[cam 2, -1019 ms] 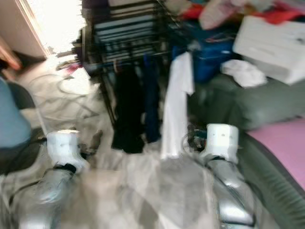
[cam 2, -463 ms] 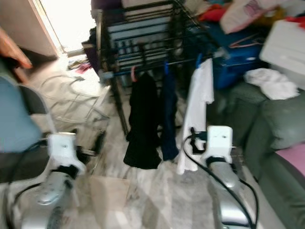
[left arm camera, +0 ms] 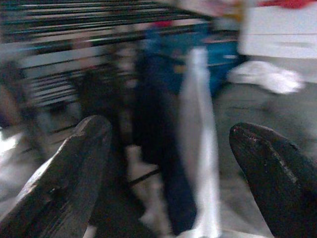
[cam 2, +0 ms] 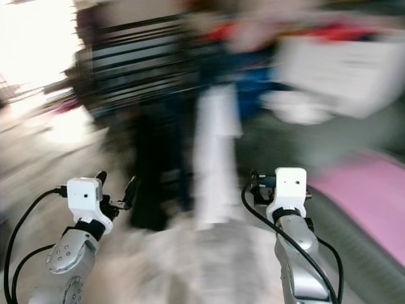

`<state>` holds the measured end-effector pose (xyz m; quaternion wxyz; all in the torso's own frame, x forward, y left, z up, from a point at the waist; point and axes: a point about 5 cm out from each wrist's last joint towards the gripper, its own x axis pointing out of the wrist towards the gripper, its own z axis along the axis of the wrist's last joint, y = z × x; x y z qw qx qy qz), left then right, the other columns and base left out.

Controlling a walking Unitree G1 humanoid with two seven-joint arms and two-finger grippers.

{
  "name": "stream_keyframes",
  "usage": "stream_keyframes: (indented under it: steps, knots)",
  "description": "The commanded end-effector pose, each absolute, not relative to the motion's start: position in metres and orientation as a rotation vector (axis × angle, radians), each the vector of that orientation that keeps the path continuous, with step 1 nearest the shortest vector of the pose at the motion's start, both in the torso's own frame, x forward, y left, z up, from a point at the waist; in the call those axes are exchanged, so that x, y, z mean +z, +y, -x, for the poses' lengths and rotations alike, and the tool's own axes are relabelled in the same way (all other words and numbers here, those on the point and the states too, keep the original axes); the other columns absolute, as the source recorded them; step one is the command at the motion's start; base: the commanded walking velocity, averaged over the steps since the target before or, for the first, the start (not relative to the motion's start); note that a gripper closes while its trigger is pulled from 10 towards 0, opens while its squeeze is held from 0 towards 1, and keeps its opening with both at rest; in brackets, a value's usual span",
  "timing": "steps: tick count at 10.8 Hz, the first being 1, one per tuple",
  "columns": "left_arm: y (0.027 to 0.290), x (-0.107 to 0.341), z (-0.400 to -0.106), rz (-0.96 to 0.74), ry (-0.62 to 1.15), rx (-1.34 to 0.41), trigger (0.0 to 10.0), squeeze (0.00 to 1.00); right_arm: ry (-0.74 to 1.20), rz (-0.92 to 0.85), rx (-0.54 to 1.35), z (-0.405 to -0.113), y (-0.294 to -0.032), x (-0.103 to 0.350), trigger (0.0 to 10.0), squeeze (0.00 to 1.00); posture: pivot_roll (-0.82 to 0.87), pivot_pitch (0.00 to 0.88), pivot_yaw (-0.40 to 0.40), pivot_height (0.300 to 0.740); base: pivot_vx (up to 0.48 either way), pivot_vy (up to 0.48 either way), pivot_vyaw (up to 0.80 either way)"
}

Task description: Hang hanger

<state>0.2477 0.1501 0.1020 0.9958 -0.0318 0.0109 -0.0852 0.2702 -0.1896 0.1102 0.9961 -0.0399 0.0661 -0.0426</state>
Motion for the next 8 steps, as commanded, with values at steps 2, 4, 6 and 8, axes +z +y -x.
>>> stream_keyframes:
  steps: [2,4,6,8]
  knots:
    - [0.1508,0.1059,-0.2481,0.059,0.009,-0.174,10.0,0.00,0.128,0.080,-0.078,-0.2710,-0.1877,0.1113,10.0,0.00,-0.15,0.001,0.102,0.740,0.379,0.000,-0.28]
    - [0.1528,0.1035,-0.2492,0.065,0.026,-0.150,10.0,0.00,0.130,0.082,-0.072,-0.2716,-0.1869,0.1110,10.0,0.00,-0.15,0.001,0.099,0.740,0.000,0.000,0.00]
    - [0.1524,0.1035,-0.2497,0.073,0.025,-0.152,10.0,0.00,0.132,0.083,-0.069,-0.2710,-0.1872,0.1108,10.0,0.00,-0.15,0.003,0.098,0.740,0.000,0.394,0.00]
    - [0.1527,0.1030,-0.2492,0.082,0.033,-0.152,10.0,0.00,0.132,0.080,-0.067,-0.2709,-0.1862,0.1108,10.0,0.00,-0.15,0.004,0.100,0.740,0.000,0.480,0.00]
